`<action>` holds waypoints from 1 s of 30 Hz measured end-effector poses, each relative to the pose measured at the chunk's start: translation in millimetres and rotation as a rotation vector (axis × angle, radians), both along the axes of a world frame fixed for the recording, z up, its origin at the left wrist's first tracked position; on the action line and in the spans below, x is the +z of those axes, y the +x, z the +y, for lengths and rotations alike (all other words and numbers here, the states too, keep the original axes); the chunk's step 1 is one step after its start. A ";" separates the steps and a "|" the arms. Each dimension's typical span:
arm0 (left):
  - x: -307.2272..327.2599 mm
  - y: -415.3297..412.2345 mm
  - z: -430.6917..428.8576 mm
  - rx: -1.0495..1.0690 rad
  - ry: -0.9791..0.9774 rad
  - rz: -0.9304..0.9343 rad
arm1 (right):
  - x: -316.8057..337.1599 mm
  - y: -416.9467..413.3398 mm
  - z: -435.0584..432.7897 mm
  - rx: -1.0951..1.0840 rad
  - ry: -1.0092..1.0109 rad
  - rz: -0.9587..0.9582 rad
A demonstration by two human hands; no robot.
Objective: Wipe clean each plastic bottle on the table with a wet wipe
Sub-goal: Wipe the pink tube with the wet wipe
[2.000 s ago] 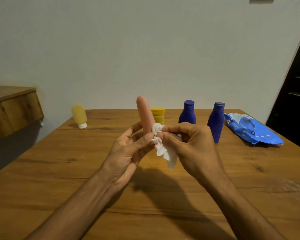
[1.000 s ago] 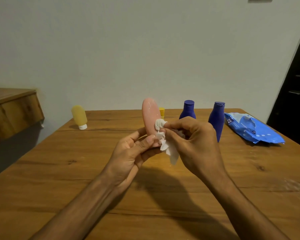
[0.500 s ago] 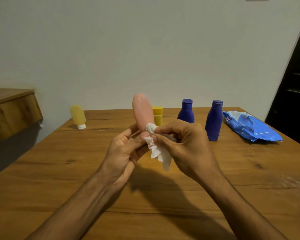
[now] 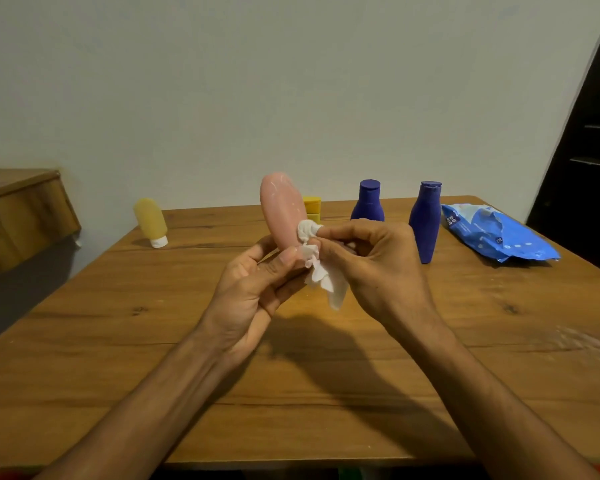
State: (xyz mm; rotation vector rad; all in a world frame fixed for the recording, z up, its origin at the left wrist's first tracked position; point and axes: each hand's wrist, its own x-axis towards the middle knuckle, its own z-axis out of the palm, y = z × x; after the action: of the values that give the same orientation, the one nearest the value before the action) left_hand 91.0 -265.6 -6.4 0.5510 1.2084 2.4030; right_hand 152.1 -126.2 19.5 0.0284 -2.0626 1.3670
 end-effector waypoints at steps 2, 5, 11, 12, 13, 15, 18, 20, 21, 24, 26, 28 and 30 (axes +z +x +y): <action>1.0 1.4 0.7 0.004 -0.008 0.018 | 0.9 1.3 1.0 -0.004 -0.010 0.004; 2.0 0.9 0.1 0.012 -0.002 0.021 | 2.8 2.4 2.1 0.023 0.008 -0.017; 0.2 -0.9 -0.2 0.028 0.024 -0.017 | 5.4 3.5 1.0 0.086 0.036 -0.066; 0.2 -0.4 0.2 0.025 0.021 -0.016 | 4.8 3.4 0.8 0.079 0.040 -0.062; 0.2 -0.2 0.4 0.024 0.016 -0.013 | 4.2 2.6 0.6 0.070 0.045 -0.053; -0.2 -0.7 0.7 0.024 0.003 -0.005 | 2.4 1.1 0.0 0.053 0.050 -0.035; 0.7 -0.5 1.1 0.022 -0.021 0.014 | -0.3 0.6 -1.9 0.031 0.048 -0.016; 0.2 -0.9 0.7 0.022 -0.020 0.012 | -1.3 0.0 -2.9 0.018 0.054 0.001; 0.0 -1.4 0.3 0.021 -0.020 0.010 | -1.8 -0.7 -2.9 0.006 0.052 0.009; -0.5 -1.8 -0.3 0.005 -0.033 0.020 | -2.8 -2.3 -1.8 -0.031 0.031 0.030; -0.6 -1.6 0.0 0.006 -0.032 0.027 | -2.2 -1.3 -1.0 -0.014 0.041 0.022; -0.2 -2.2 -0.3 0.022 -0.014 0.014 | -0.6 0.8 -1.4 0.059 0.067 -0.010; 0.2 -2.8 -1.0 0.042 -0.004 0.007 | 0.3 2.0 -1.9 0.104 0.084 -0.026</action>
State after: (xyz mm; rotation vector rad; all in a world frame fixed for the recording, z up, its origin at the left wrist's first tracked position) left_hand 88.2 -266.6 -6.3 0.5385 1.2389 2.4351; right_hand 154.1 -128.1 19.8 0.1567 -2.1658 1.3473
